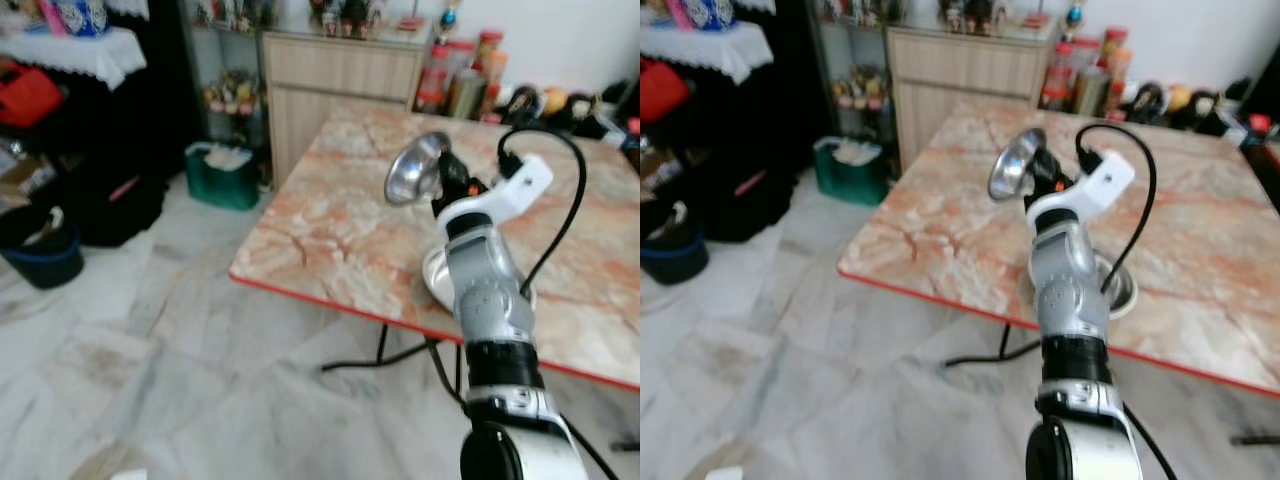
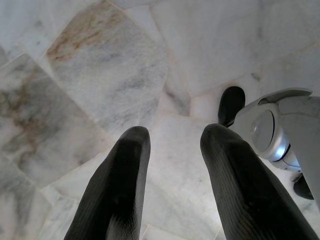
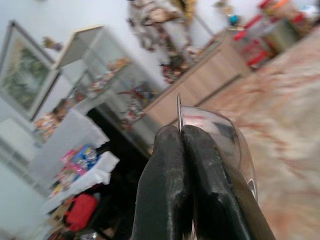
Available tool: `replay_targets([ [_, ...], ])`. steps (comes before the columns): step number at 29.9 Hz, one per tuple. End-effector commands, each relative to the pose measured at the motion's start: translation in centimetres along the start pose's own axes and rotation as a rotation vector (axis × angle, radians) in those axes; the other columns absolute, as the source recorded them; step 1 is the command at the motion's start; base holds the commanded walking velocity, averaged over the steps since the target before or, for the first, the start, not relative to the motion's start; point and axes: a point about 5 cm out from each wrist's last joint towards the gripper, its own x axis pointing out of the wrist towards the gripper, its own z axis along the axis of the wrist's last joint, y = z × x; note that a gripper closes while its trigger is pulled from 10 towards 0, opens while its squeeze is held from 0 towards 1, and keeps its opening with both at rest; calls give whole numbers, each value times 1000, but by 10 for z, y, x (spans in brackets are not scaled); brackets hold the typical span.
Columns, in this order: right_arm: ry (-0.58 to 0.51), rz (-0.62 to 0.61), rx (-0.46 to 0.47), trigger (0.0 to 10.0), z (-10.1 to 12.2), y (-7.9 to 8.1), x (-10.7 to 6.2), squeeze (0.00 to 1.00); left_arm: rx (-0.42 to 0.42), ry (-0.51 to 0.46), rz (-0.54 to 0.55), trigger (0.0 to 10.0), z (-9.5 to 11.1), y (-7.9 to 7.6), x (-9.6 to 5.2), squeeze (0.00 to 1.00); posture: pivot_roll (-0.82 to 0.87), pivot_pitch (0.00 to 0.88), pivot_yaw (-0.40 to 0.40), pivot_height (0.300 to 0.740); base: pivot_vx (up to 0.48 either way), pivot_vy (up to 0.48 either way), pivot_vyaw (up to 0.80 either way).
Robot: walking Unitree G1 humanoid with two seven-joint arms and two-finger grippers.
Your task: Setting the table
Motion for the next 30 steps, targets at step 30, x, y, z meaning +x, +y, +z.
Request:
replay_targets([
  [30, 18, -269, 195, 10000, 4, -62, -60, 0, 14, 1, -15, 10000, 2, 0, 0, 0, 41, 0, -5, 732, 0, 0, 0],
])
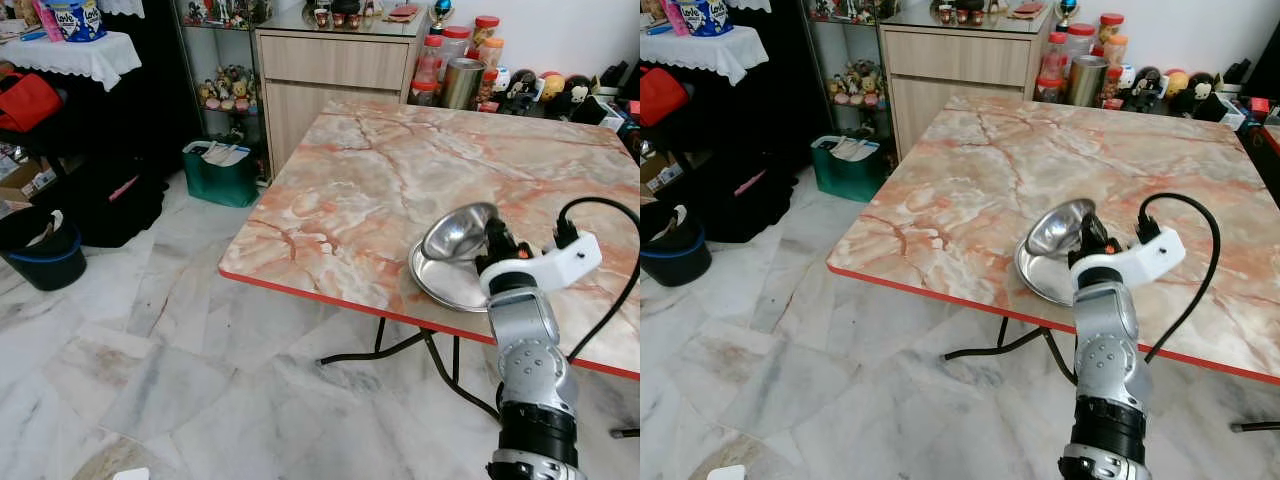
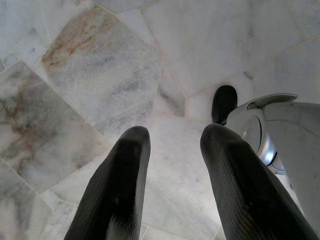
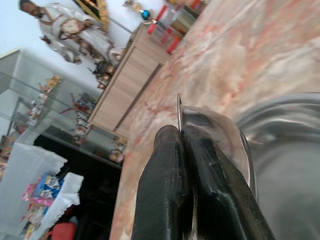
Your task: Setting the table
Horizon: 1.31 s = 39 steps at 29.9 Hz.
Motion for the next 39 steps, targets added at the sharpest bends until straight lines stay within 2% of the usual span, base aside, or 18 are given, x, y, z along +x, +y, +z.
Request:
replay_targets([
  [1, -31, -6, 19, 10000, 10, 0, -5, 0, 9, 9, -6, 10000, -2, 2, 0, 0, 40, 0, -5, 732, 0, 0, 0],
  [7, -24, -41, -7, 10000, 12, -13, -16, 0, 13, 8, -8, 10000, -1, 2, 0, 0, 36, 0, -3, 732, 0, 0, 0],
  [16, -26, -57, 2, 10000, 14, -17, -19, 0, 17, 7, -11, 10000, -1, 2, 0, 0, 27, 0, -1, 732, 0, 0, 0],
  [26, -28, -72, 32, 10000, 16, -29, -13, 0, 19, 7, -12, 10000, -1, 2, 0, 0, 28, 0, 0, 732, 0, 0, 0],
  [29, -13, -82, 33, 10000, 14, -38, -8, 0, 22, 8, -14, 10000, -1, 2, 0, 0, 30, 0, 1, 732, 0, 0, 0],
  [39, 12, -43, 77, 10000, 11, -44, 1, 0, 22, 9, -12, 10000, -2, 2, -1, 0, 37, 0, -1, 732, 0, 0, 0],
])
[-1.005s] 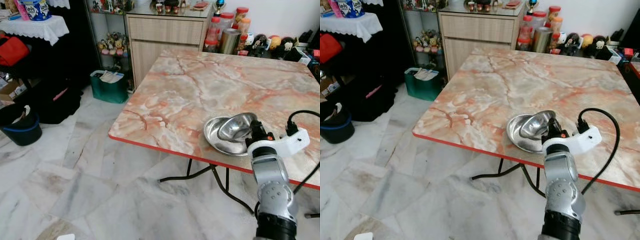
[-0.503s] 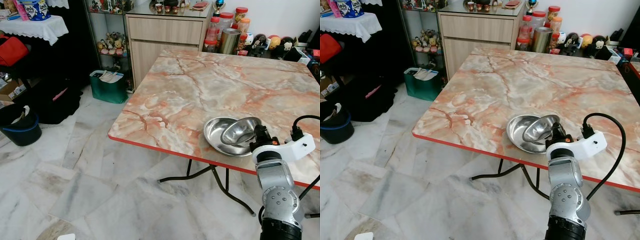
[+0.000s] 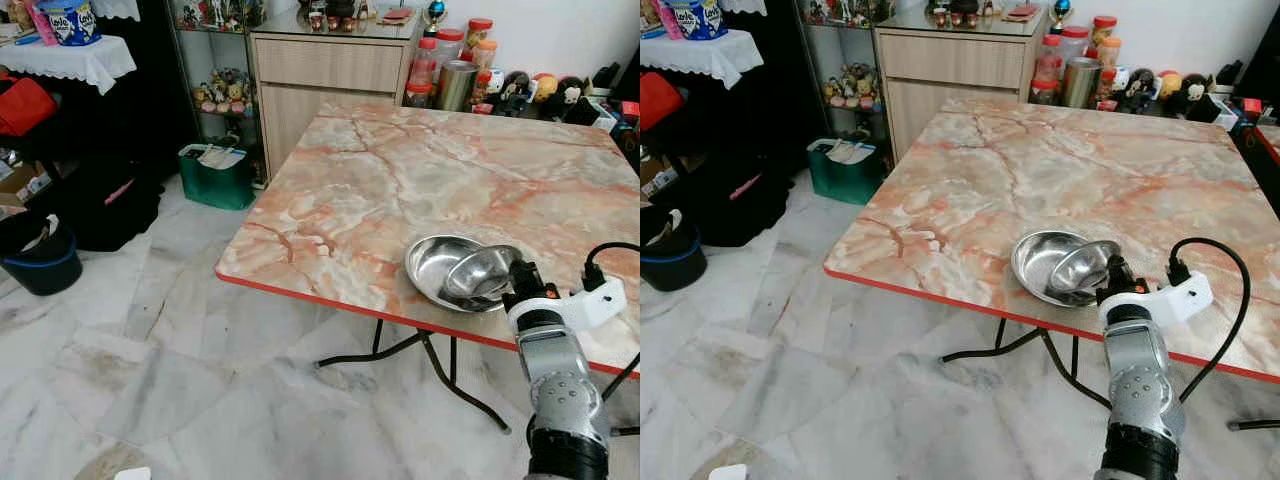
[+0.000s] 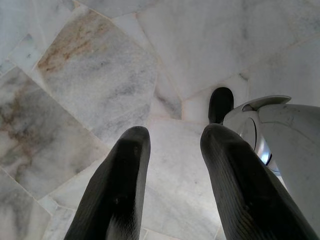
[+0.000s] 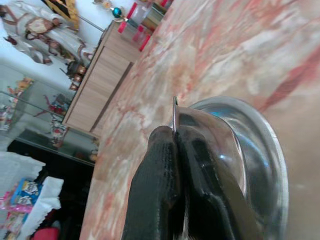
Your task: Setting the table
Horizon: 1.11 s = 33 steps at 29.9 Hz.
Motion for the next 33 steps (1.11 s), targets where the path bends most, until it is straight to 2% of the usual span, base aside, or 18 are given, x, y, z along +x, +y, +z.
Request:
replay_targets([
  [1, -18, 33, 29, 10000, 5, 3, 4, 0, 13, 10, 3, 10000, -2, 3, -1, 0, 37, 0, -1, 732, 0, 0, 0],
  [9, -1, 90, 45, 10000, 1, 10, 10, 0, 14, 11, 5, 10000, -2, 3, -1, 0, 39, 0, -1, 732, 0, 0, 0],
  [14, 36, 125, 25, 10000, -7, 6, 14, 0, 16, 10, 2, 10000, -2, 3, -1, 0, 38, 0, 0, 732, 0, 0, 0],
  [19, 50, 129, 46, 10000, -9, 4, 17, 0, 13, 10, 1, 10000, -2, 3, -1, 0, 43, 0, -1, 732, 0, 0, 0],
  [29, 52, 65, 37, 10000, -13, -12, 21, 0, 19, 11, 3, 10000, -2, 3, -1, 0, 44, 0, 2, 732, 0, 0, 0],
  [30, 44, 70, 34, 10000, -13, -12, 21, 67, 19, 11, 4, 10000, -2, 4, -1, 0, 44, 0, 5, 732, 0, 0, 0],
  [31, 41, 75, 34, 10000, -12, -12, 21, 67, 19, 10, 4, 10000, -2, 4, -1, 0, 44, 0, 5, 732, 0, 0, 0],
  [32, 39, 75, 25, 10000, -12, -12, 20, 298, 19, 10, 4, 10000, -2, 4, -1, 0, 44, 0, 5, 732, 0, 0, 0],
  [33, 37, 74, 20, 10000, -12, -13, 20, 380, 21, 11, 4, 10000, -2, 4, -1, 0, 41, 0, 6, 732, 0, 0, 0],
])
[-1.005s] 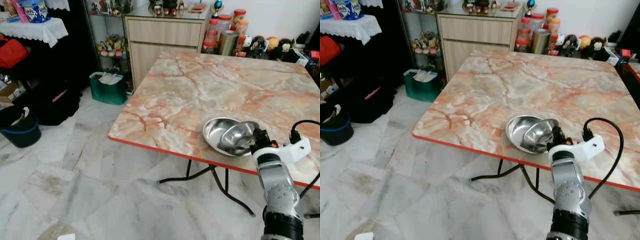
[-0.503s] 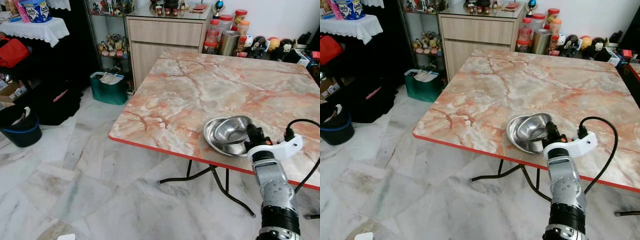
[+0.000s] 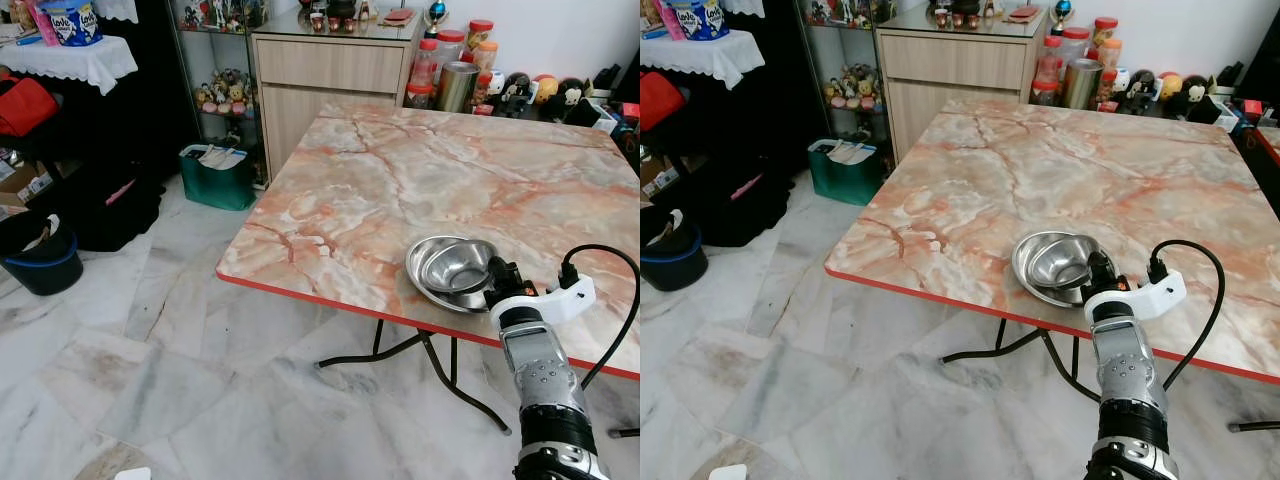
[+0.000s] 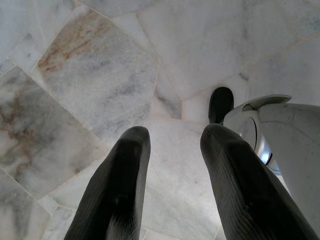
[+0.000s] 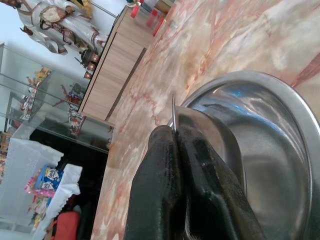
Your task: Setting the table
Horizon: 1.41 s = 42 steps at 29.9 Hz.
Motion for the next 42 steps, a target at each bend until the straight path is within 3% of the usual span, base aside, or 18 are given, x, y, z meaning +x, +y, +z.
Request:
replay_targets([
  [1, -7, 11, -13, 10000, 3, 2, 1, 765, 18, 10, 5, 10000, -2, 4, -1, 0, 41, 0, 6, 732, 0, 0, 0],
  [2, -9, 14, -12, 10000, 3, 3, 1, 871, 18, 9, 5, 10000, -2, 4, -1, 0, 44, 0, 6, 732, 0, 0, 0],
  [5, -12, 13, -17, 10000, 3, 3, 2, 871, 17, 9, 6, 10000, -2, 4, -1, 0, 44, 0, 6, 732, 0, 0, 0],
  [6, -13, 17, -22, 10000, 3, 3, 1, 341, 17, 9, 6, 10000, -2, 4, -1, 0, 44, 0, 7, 732, 0, 0, 0],
  [7, -14, 20, -26, 10000, 3, 4, 1, 0, 17, 9, 6, 10000, -2, 4, -1, 0, 44, 0, 7, 732, 0, 0, 0],
  [15, -24, 19, -26, 10000, 5, 4, 1, 0, 18, 9, 6, 10000, -2, 4, -1, 0, 43, 0, 8, 732, 0, 0, 0],
  [16, -27, 14, -41, 10000, 5, 4, 1, 973, 22, 9, 6, 10000, -1, 4, -1, 0, 42, 0, 9, 732, 0, 0, 0],
  [17, -26, 12, -45, 10000, 5, 4, 1, 925, 24, 8, 8, 10000, -1, 4, -1, 0, 41, 0, 8, 732, 0, 0, 0],
  [18, -26, 18, -42, 10000, 5, 4, 1, 341, 20, 9, 7, 10000, -1, 4, -1, 0, 45, 0, 7, 732, 0, 0, 0],
  [19, -26, 18, -42, 10000, 5, 4, 1, 341, 20, 9, 7, 10000, -1, 4, -1, 0, 45, 0, 7, 732, 0, 0, 0],
  [20, -26, 22, -42, 10000, 5, 5, 1, 0, 19, 8, 7, 10000, -1, 4, -1, 0, 44, 0, 8, 732, 0, 0, 0],
  [32, -30, 9, -62, 10000, 6, 5, -8, 0, 16, 8, 7, 10000, -1, 4, -1, 0, 45, 0, 6, 732, 0, 0, 0],
  [42, -22, -108, -89, 10000, 4, -9, -15, 0, 16, 7, 2, 10000, 0, 4, 0, 0, 38, 0, 7, 732, 0, 0, 0],
])
